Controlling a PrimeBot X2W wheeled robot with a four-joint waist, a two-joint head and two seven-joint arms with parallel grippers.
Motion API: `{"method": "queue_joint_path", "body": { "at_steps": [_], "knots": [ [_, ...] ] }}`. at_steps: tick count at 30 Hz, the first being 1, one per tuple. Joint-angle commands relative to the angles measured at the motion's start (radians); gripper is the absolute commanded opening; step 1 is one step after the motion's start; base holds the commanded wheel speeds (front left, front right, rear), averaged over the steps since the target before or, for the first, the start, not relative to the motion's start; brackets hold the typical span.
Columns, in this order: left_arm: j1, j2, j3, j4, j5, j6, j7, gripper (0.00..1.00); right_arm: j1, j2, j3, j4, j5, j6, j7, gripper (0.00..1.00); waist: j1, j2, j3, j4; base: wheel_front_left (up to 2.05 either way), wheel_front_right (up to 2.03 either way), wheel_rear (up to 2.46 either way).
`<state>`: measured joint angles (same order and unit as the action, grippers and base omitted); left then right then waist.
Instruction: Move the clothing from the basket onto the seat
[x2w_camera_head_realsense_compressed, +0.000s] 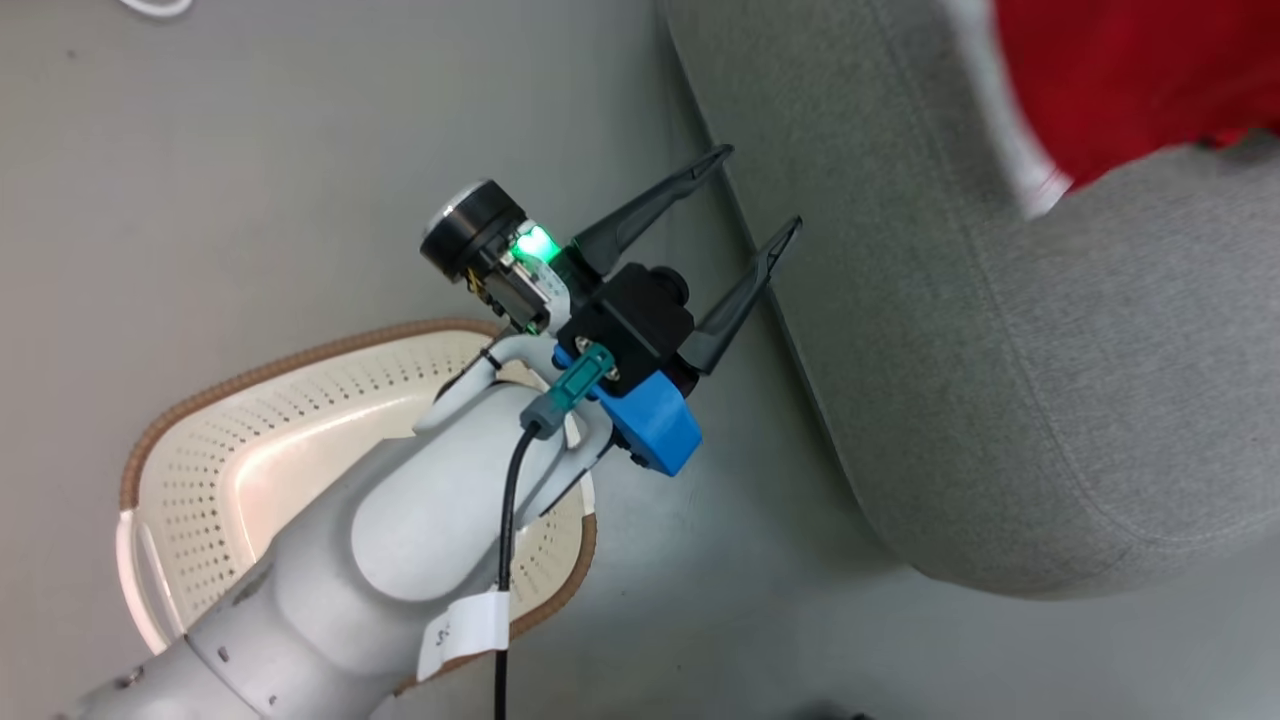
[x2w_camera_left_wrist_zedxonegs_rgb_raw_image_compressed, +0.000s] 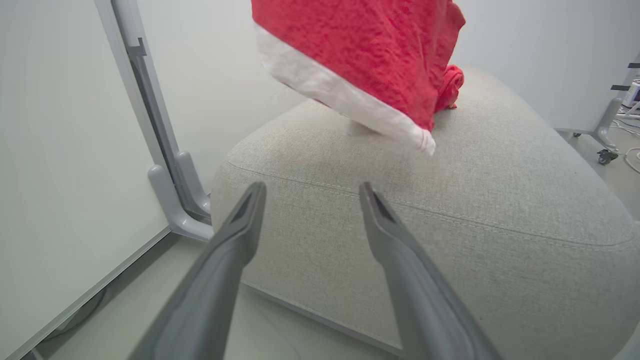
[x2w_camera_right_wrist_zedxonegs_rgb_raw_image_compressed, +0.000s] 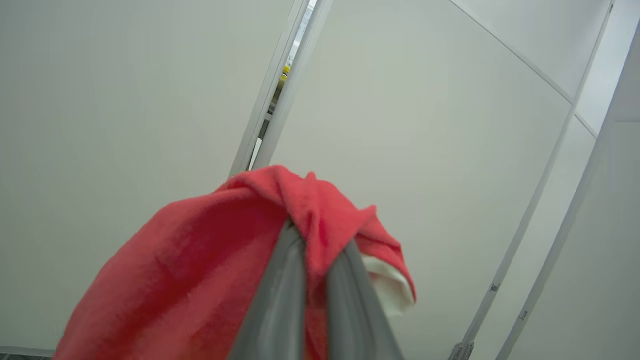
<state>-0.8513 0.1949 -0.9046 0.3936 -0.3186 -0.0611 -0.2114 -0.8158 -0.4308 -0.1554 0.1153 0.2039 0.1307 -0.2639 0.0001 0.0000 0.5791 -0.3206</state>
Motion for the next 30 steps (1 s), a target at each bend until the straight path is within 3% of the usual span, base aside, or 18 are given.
{"method": "queue_joint_path", "body": {
  "at_steps": [1, 7, 13, 20, 30],
  "knots": [
    [-0.029, 0.012, 0.003, -0.010, 0.010, 0.005, 0.004, 1.00, -0.048, -0.037, -0.049, 0.007, 0.010, 0.000, 0.000, 0.00, -0.0001, 0.0000, 0.054, 0.007, 0.00, 0.00, 0.00],
    [-0.068, 0.042, 0.005, -0.049, 0.029, 0.015, 0.028, 1.00, -0.137, -0.158, -0.197, 0.081, 0.011, 0.000, -0.001, 0.00, -0.0001, 0.0000, 0.139, 0.003, 0.00, 0.00, 0.00],
    [-0.105, 0.069, -0.001, -0.091, 0.049, 0.013, 0.061, 1.00, -0.129, -0.192, -0.289, 0.217, 0.007, 0.000, -0.001, 0.00, -0.0001, 0.0000, 0.208, -0.008, 0.00, 0.00, 0.00],
    [-0.121, 0.090, -0.007, -0.126, 0.055, 0.016, 0.083, 1.00, -0.067, -0.125, -0.346, 0.336, -0.027, 0.000, -0.001, 0.00, -0.0001, 0.0000, 0.253, -0.011, 0.00, 0.00, 0.00],
    [-0.127, 0.109, -0.013, -0.153, 0.054, 0.022, 0.102, 1.00, -0.049, -0.043, -0.345, 0.430, -0.079, 0.000, -0.001, 0.00, -0.0001, 0.0000, 0.281, -0.007, 0.00, 0.00, 0.00]
  ]
}}
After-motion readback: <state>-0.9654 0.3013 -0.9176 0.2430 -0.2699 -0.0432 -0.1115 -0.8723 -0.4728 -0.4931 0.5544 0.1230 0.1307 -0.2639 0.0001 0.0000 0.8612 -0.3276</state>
